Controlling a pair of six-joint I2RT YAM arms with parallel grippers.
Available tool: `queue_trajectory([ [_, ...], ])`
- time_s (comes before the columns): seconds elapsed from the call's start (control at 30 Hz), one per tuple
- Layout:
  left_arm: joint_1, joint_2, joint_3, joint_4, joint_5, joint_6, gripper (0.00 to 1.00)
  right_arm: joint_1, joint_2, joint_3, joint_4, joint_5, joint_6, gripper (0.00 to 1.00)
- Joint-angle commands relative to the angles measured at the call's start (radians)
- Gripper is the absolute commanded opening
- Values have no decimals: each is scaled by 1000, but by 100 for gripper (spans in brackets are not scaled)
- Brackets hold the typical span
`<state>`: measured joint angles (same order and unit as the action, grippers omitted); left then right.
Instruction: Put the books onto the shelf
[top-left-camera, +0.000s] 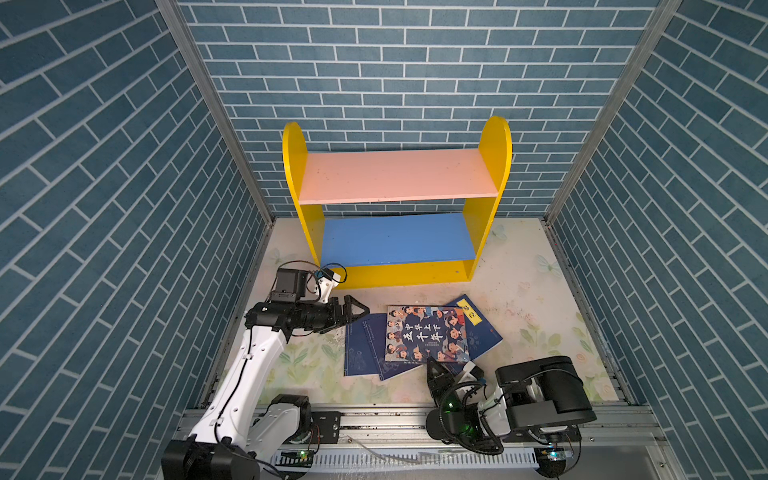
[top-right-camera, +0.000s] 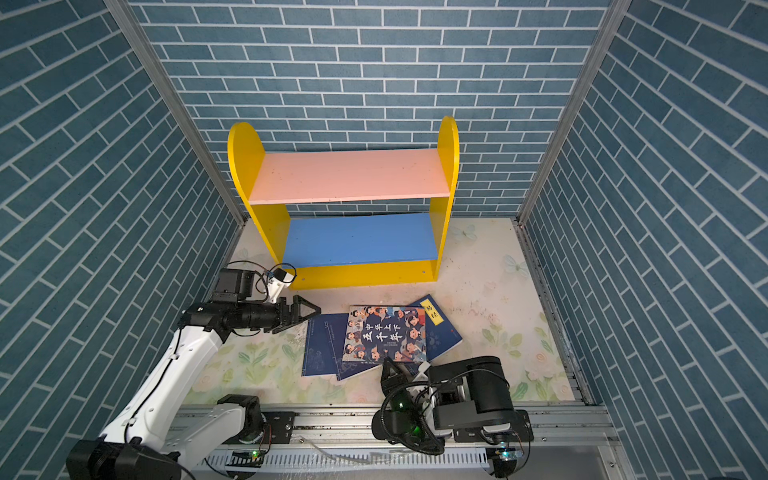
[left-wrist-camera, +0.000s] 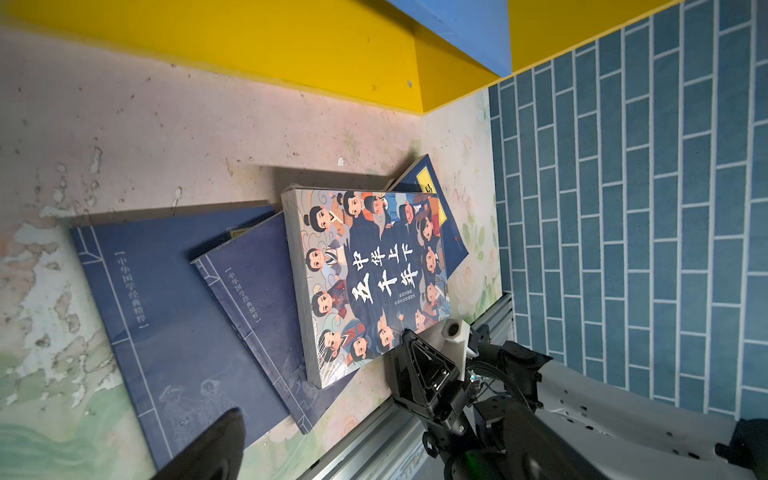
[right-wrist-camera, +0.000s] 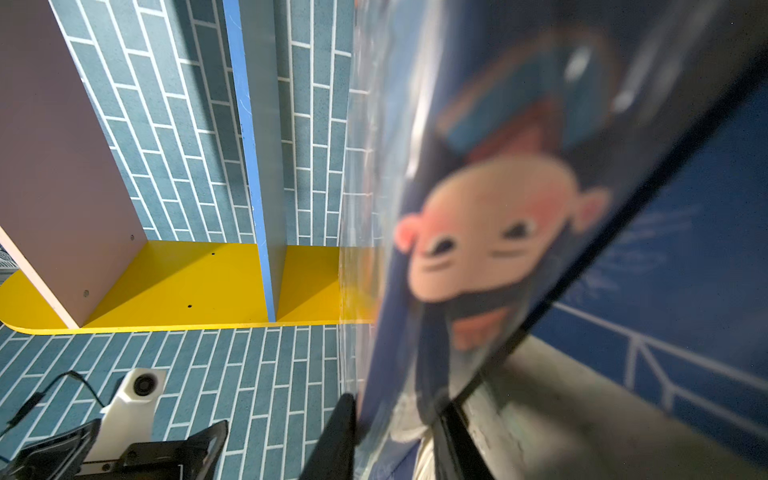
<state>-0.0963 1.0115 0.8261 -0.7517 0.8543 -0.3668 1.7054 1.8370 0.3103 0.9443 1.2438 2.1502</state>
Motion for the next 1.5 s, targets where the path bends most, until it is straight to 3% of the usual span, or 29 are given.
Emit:
queue_trajectory([
  [0.0,-5,22,-36,70,43,-93,99,-4,-38,-13,-78,11,297,27],
  [0.47,-74,130,-125,182,134,-180,98,-22,-49,-16,289,16,-39,26],
  [0.73,-101,175,-180,250,144,-234,99,-29,-17,-8,446,16,-159,26],
  [1.2,-156,184,-254,286,94,-274,99,-29,-104,-17,397,16,-214,25],
  [1.47,-206,284,-249,419,153,-357,97,-40,-183,-2,243,-11,-177,25],
])
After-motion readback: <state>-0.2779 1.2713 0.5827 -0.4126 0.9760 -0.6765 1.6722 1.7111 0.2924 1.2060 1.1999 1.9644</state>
